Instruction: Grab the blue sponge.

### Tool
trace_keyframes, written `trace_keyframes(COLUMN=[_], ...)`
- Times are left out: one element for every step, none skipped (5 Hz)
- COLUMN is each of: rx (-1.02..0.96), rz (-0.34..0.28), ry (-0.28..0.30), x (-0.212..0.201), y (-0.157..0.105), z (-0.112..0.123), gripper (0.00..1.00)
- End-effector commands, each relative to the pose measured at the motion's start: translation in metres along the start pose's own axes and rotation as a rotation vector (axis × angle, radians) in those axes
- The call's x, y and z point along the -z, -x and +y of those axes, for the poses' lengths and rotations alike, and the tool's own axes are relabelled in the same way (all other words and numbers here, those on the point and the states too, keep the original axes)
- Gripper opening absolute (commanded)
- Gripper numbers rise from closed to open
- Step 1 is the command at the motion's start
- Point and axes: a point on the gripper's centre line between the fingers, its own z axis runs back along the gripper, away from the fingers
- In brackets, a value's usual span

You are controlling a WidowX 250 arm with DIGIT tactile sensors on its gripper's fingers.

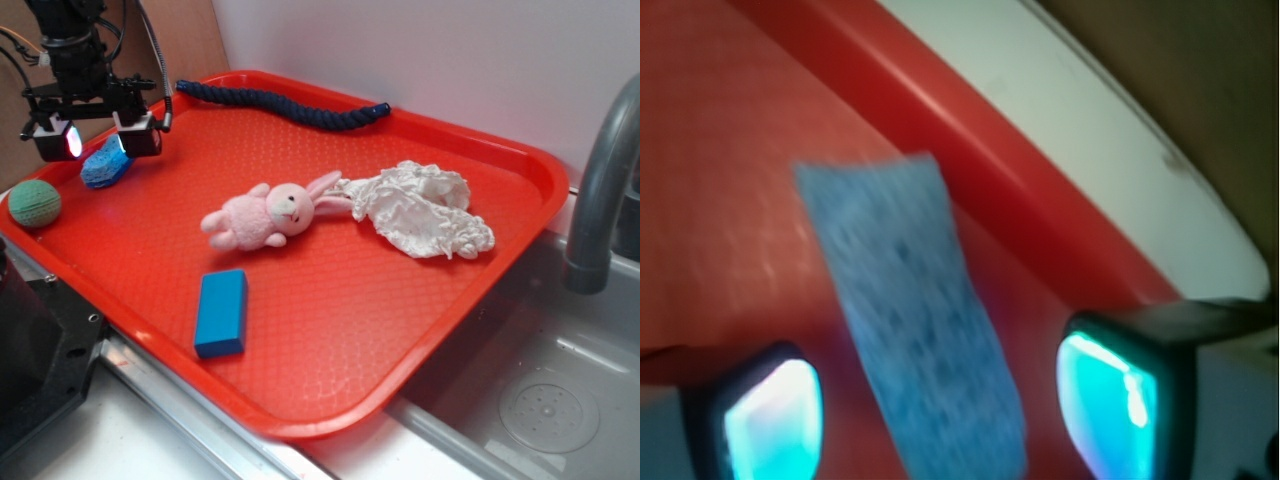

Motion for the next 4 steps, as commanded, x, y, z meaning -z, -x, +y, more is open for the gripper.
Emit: trace_keyframes(rx=[0.075,0.082,0.199,0.416], rz=[-0.033,-0.019,-0.004,-0.023], ry=[0.015,0.062,0.097,0.122], x=[0.009,0.004,-0.027,-0.080], y=[0.007,0.022,0.046,0.076], z=[-0.015,-0.024,-0.038,-0.048], gripper=[0.00,0.00,0.00,0.00])
